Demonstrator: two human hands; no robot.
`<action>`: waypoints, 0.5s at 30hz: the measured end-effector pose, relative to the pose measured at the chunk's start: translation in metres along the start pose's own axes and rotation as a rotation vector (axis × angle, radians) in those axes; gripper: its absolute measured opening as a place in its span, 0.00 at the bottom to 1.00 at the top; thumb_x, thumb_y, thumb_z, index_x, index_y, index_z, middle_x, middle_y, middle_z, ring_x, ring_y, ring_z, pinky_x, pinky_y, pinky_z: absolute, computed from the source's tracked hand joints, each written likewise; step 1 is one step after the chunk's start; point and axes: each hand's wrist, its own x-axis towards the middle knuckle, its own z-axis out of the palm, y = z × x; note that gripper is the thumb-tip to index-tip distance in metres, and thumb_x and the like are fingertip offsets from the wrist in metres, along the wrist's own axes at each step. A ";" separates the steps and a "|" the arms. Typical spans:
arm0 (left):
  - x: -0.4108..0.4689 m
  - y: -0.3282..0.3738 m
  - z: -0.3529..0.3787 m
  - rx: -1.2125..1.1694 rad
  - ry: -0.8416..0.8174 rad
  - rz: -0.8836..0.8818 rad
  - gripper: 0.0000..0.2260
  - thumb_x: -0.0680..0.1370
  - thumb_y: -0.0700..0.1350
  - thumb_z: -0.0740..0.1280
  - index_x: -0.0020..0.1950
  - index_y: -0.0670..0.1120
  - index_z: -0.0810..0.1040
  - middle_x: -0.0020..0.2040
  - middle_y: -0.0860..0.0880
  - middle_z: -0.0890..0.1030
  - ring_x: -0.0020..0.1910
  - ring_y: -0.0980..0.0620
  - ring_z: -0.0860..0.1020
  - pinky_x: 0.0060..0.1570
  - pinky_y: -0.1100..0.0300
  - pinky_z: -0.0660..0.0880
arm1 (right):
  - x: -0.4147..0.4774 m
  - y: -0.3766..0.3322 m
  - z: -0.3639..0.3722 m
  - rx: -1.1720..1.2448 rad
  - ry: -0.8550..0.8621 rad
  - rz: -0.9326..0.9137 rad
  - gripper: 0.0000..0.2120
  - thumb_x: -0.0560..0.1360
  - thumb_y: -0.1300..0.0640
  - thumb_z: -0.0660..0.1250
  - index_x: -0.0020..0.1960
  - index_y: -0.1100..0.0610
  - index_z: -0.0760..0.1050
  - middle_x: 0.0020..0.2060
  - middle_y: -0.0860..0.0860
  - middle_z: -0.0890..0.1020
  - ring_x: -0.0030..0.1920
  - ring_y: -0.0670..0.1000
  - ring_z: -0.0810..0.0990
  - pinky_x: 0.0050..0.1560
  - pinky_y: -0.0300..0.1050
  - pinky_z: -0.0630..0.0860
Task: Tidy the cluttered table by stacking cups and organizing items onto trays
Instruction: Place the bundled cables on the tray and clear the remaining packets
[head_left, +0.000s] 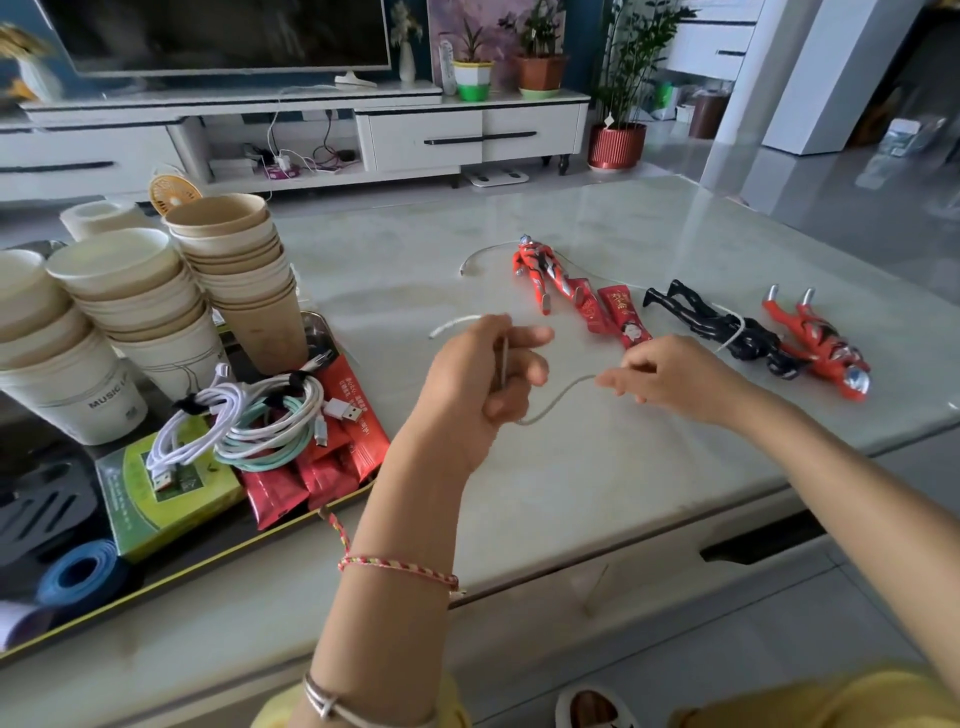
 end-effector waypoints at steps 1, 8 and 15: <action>-0.002 0.000 0.000 0.057 -0.041 -0.046 0.17 0.81 0.44 0.50 0.37 0.41 0.73 0.18 0.48 0.72 0.12 0.57 0.56 0.16 0.70 0.53 | 0.002 0.001 -0.001 0.018 0.017 -0.008 0.15 0.72 0.49 0.69 0.29 0.53 0.75 0.23 0.47 0.74 0.24 0.42 0.68 0.29 0.38 0.64; -0.006 -0.016 0.012 0.244 -0.120 -0.214 0.16 0.81 0.44 0.50 0.48 0.39 0.76 0.35 0.45 0.84 0.29 0.50 0.81 0.24 0.66 0.73 | 0.009 -0.029 0.002 -0.050 0.323 -0.107 0.12 0.71 0.50 0.70 0.36 0.58 0.79 0.28 0.49 0.77 0.31 0.49 0.73 0.35 0.44 0.68; 0.020 -0.023 0.014 -0.072 0.209 -0.041 0.17 0.83 0.47 0.50 0.47 0.43 0.75 0.43 0.46 0.80 0.37 0.52 0.79 0.40 0.59 0.76 | -0.007 -0.079 0.018 -0.195 0.366 -0.407 0.07 0.76 0.60 0.62 0.46 0.61 0.78 0.41 0.55 0.79 0.43 0.57 0.77 0.40 0.49 0.70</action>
